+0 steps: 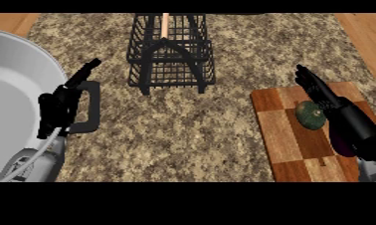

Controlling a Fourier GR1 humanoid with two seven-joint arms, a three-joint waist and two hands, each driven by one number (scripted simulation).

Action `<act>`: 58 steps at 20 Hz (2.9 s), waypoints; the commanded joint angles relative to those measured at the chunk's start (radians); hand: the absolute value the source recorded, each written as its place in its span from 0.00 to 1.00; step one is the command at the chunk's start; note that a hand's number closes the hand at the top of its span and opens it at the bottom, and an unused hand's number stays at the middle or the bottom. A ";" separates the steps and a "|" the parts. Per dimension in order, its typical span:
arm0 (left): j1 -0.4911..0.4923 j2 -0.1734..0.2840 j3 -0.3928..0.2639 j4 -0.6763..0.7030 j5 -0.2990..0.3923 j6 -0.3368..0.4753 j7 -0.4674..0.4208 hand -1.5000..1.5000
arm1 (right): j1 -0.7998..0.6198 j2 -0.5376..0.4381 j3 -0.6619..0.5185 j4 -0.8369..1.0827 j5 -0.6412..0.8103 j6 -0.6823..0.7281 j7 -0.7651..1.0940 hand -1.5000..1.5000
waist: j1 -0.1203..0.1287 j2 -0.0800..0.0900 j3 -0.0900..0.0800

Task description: Pick the squash from the cutting board and place it in the tiered basket

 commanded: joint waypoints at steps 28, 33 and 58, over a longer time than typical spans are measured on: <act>0.078 -0.199 0.063 0.069 -0.009 -0.312 -0.143 0.50 | -0.292 -0.323 0.127 0.177 0.522 -0.060 0.677 0.00 | -0.010 0.020 0.011; 0.105 -0.246 0.030 0.060 -0.033 -0.289 -0.168 0.50 | -0.376 -0.319 0.195 -0.013 0.436 0.173 0.987 0.00 | 0.005 0.025 0.019; 0.131 -0.254 0.063 0.088 -0.076 -0.328 -0.230 0.50 | -0.215 -0.072 0.192 0.004 0.703 0.108 1.175 0.00 | 0.009 0.035 0.025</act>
